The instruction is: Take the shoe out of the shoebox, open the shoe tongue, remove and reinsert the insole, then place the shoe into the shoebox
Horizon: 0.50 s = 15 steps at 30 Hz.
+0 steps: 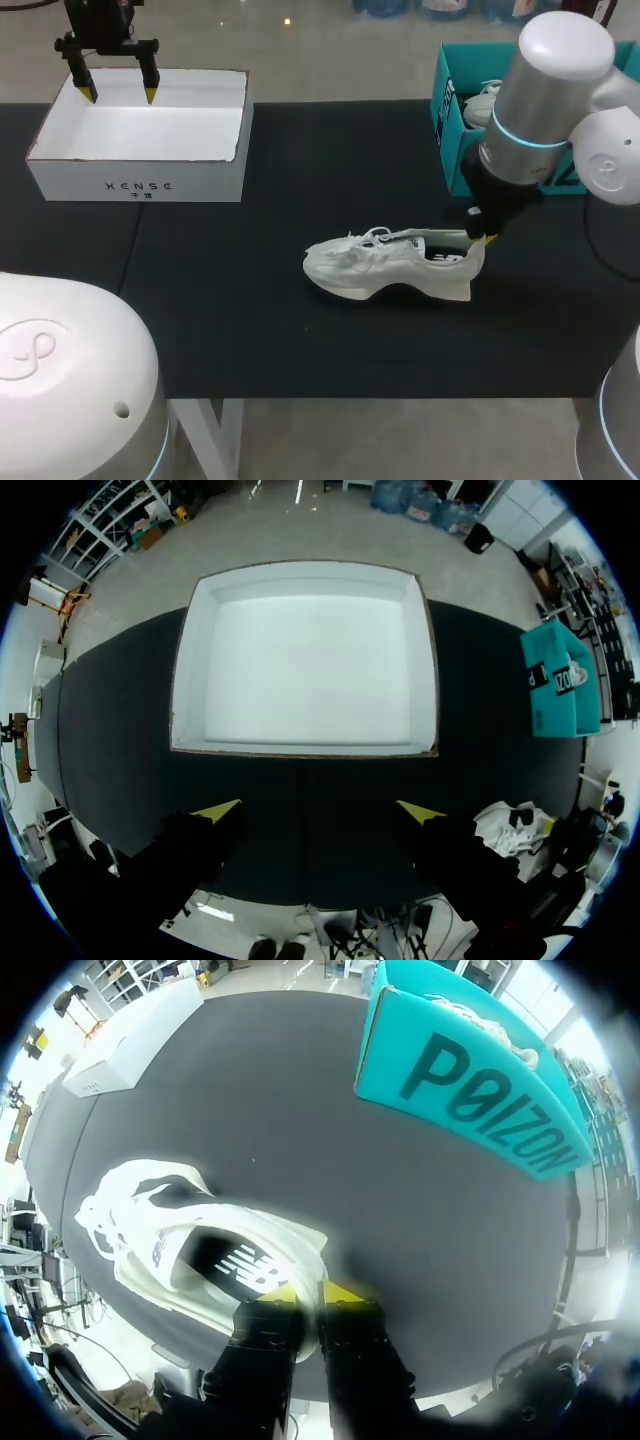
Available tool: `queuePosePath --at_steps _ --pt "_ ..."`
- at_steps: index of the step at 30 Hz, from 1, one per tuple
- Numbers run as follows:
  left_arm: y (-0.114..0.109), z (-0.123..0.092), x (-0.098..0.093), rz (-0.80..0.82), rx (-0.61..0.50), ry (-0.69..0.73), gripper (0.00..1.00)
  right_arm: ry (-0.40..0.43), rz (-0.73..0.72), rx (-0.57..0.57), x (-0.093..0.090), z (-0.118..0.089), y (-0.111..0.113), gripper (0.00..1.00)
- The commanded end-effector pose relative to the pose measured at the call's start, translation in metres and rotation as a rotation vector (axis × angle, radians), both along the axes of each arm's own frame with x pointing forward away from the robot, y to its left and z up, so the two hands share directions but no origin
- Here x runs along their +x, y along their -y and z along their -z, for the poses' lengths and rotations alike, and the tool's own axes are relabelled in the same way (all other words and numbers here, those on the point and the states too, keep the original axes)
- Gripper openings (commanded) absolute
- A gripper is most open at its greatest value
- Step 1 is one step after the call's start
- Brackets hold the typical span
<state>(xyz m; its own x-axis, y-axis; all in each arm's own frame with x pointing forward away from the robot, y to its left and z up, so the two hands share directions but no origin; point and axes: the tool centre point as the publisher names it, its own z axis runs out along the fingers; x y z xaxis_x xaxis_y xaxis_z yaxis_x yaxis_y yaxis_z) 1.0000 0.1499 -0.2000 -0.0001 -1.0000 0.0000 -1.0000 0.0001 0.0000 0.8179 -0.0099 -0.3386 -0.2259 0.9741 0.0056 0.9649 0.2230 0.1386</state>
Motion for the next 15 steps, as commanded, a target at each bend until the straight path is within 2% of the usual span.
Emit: queuePosePath --at_steps 1,5,6,10,11,15 --pt "0.0 0.0 0.0 0.0 0.0 0.0 1.0 -0.009 -0.006 -0.013 0.006 0.008 -0.005 0.0" --pt "0.0 0.0 0.0 0.0 0.0 0.0 1.0 -0.015 0.0 -0.027 0.006 0.012 -0.005 0.02" --pt "0.0 0.0 0.0 0.0 0.0 0.0 1.0 -0.017 0.003 -0.025 0.006 0.013 -0.005 0.37" --pt "0.0 0.0 0.0 0.0 0.0 0.0 1.0 -0.022 0.011 -0.027 0.007 0.013 -0.002 0.91" --pt "0.0 0.0 0.0 0.0 0.0 0.0 1.0 -0.022 0.014 -0.027 0.007 0.011 0.0 1.0" --pt "0.0 0.0 0.0 0.0 0.0 0.0 1.0 -0.016 0.027 -0.02 0.009 0.004 0.005 1.0"
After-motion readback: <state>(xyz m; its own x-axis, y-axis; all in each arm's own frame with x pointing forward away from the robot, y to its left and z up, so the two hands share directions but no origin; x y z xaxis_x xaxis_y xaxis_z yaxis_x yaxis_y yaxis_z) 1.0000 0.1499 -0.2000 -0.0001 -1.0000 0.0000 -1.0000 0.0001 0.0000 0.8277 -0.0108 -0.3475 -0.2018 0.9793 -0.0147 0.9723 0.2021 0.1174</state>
